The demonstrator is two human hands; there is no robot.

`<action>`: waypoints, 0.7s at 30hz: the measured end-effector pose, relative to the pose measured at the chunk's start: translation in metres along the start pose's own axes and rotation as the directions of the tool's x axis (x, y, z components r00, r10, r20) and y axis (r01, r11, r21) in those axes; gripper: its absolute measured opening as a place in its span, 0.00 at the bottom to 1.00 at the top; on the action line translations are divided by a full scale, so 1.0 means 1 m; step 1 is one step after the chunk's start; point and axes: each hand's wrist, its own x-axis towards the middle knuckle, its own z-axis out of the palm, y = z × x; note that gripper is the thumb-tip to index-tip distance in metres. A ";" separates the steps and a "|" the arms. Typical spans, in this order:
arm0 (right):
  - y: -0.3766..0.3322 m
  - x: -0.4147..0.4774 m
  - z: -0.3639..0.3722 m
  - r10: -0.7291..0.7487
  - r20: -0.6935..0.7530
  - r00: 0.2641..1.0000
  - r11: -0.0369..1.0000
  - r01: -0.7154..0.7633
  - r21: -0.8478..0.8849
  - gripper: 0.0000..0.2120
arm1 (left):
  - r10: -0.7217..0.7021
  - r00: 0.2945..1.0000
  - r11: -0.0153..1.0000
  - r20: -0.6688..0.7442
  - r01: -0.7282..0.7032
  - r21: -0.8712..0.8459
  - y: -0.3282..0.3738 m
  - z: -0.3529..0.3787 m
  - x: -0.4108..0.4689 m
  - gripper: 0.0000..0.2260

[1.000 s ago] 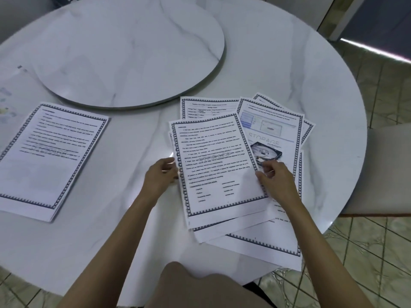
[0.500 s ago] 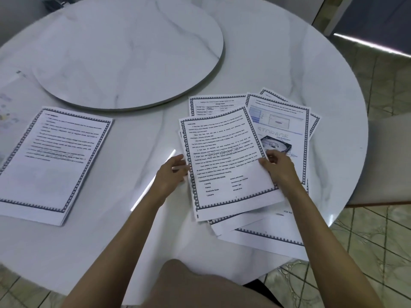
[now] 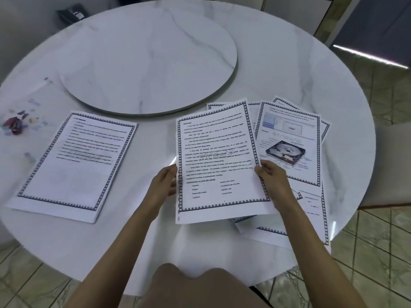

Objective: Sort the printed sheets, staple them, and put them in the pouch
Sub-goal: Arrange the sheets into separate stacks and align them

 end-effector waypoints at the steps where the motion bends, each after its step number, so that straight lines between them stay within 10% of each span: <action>1: 0.001 -0.005 0.011 0.002 0.015 1.000 1.000 -0.002 0.004 0.10 | -0.012 1.000 1.000 -0.019 0.012 -0.003 -0.001 -0.006 -0.002 0.14; 14: 0.023 -0.022 0.044 -0.035 0.061 0.998 0.991 0.042 -0.125 0.08 | 0.031 0.978 0.996 -0.208 -0.013 0.089 -0.034 -0.038 -0.008 0.07; 21: 0.031 0.015 -0.022 -0.298 -0.107 0.948 0.789 0.182 -0.586 0.15 | 0.055 0.971 0.990 -0.232 -0.022 0.143 -0.039 -0.038 -0.006 0.05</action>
